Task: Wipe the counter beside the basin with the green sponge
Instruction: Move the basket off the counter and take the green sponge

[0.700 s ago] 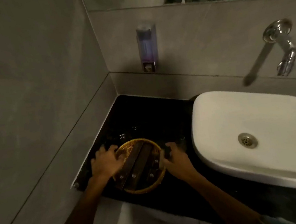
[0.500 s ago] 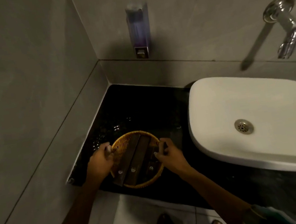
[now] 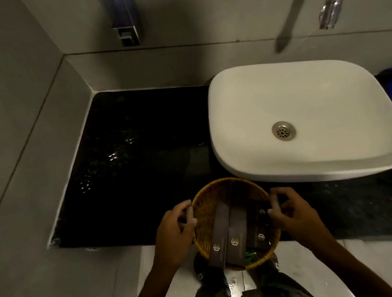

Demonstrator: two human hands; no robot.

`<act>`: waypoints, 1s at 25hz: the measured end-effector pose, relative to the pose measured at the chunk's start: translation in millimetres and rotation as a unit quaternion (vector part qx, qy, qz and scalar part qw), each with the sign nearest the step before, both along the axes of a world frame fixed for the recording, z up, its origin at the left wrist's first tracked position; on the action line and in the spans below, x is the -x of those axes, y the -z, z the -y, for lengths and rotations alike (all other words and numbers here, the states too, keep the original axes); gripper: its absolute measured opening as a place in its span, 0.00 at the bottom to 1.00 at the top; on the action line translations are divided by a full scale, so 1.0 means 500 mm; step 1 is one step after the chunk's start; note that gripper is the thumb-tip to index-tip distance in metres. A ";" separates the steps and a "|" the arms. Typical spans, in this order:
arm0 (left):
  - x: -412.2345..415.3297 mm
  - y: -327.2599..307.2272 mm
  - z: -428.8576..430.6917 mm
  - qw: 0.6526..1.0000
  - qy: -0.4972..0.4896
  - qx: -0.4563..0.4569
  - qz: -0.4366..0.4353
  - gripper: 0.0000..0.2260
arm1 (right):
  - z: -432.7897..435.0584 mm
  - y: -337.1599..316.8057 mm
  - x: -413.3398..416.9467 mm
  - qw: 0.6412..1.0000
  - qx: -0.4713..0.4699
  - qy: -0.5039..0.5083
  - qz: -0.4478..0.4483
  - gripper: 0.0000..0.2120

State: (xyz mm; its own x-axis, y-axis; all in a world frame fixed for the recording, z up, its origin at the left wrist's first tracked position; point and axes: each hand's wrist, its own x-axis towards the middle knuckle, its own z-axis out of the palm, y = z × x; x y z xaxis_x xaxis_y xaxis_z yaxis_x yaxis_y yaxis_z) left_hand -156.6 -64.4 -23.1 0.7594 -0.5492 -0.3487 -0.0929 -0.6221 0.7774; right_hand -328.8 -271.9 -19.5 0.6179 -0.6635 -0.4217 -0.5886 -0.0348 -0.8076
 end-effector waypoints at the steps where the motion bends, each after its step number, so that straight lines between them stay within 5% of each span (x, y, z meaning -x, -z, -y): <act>1: 0.017 0.009 0.013 1.000 0.008 -0.006 0.000 0.17 | 0.012 0.002 0.019 1.000 0.004 -0.007 -0.013 0.18; 5: 0.059 0.021 0.046 0.998 0.007 -0.050 0.028 0.16 | 0.047 0.017 0.055 0.998 -0.002 -0.064 -0.007 0.17; 8: 0.079 -0.001 0.071 0.985 -0.030 -0.100 0.141 0.16 | 0.094 0.011 0.082 0.995 0.015 -0.094 0.007 0.18; 12: 0.130 -0.067 0.210 0.970 -0.041 -0.054 0.232 0.16 | 0.209 -0.020 0.157 0.995 0.045 -0.087 0.000 0.08; 20: 0.374 -0.143 0.703 0.912 0.239 0.201 0.267 0.11 | 0.584 -0.071 0.441 0.956 0.231 0.149 -0.102 0.04; 25: 0.527 -0.083 0.939 0.834 0.484 0.114 0.239 0.13 | 0.763 0.005 0.587 0.931 0.149 0.156 -0.296 0.27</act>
State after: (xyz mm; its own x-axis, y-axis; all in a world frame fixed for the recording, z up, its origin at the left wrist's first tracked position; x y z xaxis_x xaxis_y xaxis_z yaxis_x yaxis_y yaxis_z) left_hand -420.2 -534.0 18.1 -0.0559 -0.9964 0.0636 -0.7999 0.0829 0.5944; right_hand -622.5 -653.6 -22.0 0.0945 -0.9136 -0.3955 -0.9464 0.0409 -0.3205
